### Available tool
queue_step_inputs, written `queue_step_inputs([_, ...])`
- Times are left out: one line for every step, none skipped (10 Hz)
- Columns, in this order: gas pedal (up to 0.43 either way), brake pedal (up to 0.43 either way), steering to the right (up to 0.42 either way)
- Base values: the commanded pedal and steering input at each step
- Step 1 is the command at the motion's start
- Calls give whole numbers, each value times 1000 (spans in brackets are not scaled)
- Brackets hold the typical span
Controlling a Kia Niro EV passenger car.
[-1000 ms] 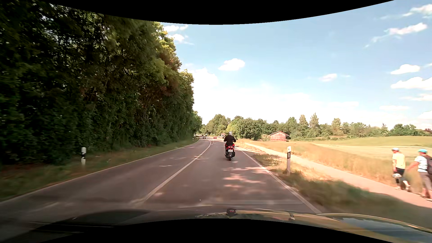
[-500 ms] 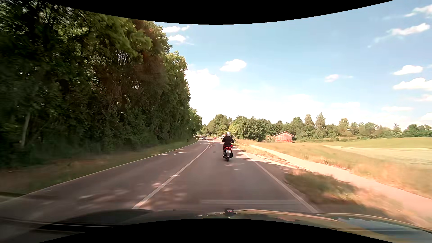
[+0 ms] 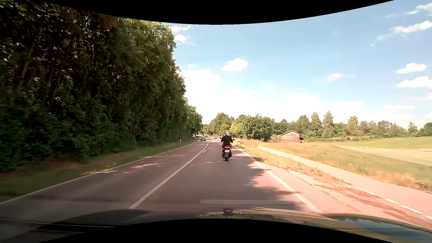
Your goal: Follow the waypoints while adhering to traffic rules and regulations
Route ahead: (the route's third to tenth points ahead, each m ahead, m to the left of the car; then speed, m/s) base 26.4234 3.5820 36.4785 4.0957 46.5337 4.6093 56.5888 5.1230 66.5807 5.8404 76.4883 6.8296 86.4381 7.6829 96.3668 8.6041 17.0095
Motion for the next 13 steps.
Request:
queue_step_inputs([177, 12, -5])
queue_step_inputs([177, 6, -5])
queue_step_inputs([177, 12, -5])
queue_step_inputs([177, 12, -5])
queue_step_inputs([177, 12, -5])
queue_step_inputs([177, 12, -5])
queue_step_inputs([177, 12, -5])
queue_step_inputs([177, 6, -5])
queue_step_inputs([177, 6, -5])
queue_step_inputs([177, 12, -5])
queue_step_inputs([177, 12, -5])
queue_step_inputs([177, 12, -5])
queue_step_inputs([177, 12, -5])
